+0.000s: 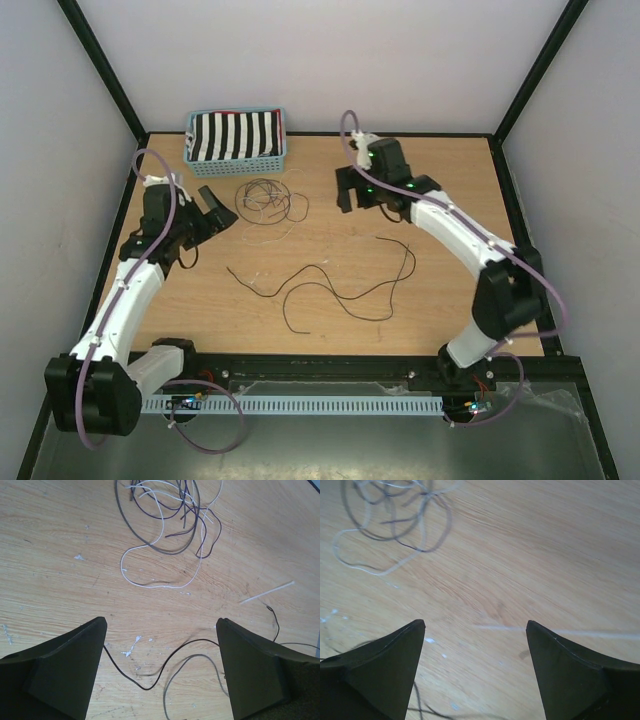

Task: Zip-tie the wires
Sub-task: Pick up the cable at the center of the board.

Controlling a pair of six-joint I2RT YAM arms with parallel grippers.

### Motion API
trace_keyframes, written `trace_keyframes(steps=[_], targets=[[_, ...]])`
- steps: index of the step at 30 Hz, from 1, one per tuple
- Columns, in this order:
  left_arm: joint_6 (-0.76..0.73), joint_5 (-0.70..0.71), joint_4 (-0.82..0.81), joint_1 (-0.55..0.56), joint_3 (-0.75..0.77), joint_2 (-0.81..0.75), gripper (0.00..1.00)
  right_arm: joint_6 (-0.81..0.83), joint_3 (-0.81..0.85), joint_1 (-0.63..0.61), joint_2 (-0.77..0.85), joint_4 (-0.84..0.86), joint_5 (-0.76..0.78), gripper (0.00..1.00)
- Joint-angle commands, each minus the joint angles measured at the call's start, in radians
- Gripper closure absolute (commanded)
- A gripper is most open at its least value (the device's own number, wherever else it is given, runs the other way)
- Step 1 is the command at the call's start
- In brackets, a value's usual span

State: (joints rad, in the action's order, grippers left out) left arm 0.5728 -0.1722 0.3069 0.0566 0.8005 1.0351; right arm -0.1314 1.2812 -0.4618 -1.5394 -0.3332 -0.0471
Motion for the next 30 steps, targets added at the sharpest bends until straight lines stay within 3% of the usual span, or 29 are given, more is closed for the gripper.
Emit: trace_keyframes(steps=[1, 10, 17, 24, 30], targets=[[0.023, -0.045, 0.0, -0.025, 0.031, 0.014, 0.08, -0.076, 0.121, -0.066, -0.166, 0.093, -0.124, 0.08], [0.043, -0.068, -0.013, -0.032, 0.009, 0.006, 0.08, -0.188, 0.449, -0.141, -0.561, 0.171, -0.226, 0.13], [0.056, -0.076, -0.019, -0.032, -0.001, -0.005, 0.07, -0.21, 0.59, -0.161, -0.738, 0.144, -0.263, 0.2], [0.053, -0.07, -0.013, -0.034, -0.008, -0.012, 0.08, -0.213, 0.632, -0.178, -0.811, 0.143, -0.324, 0.35], [0.048, -0.073, -0.009, -0.037, -0.012, -0.013, 0.07, -0.202, 0.663, -0.178, -0.817, 0.136, -0.33, 0.63]])
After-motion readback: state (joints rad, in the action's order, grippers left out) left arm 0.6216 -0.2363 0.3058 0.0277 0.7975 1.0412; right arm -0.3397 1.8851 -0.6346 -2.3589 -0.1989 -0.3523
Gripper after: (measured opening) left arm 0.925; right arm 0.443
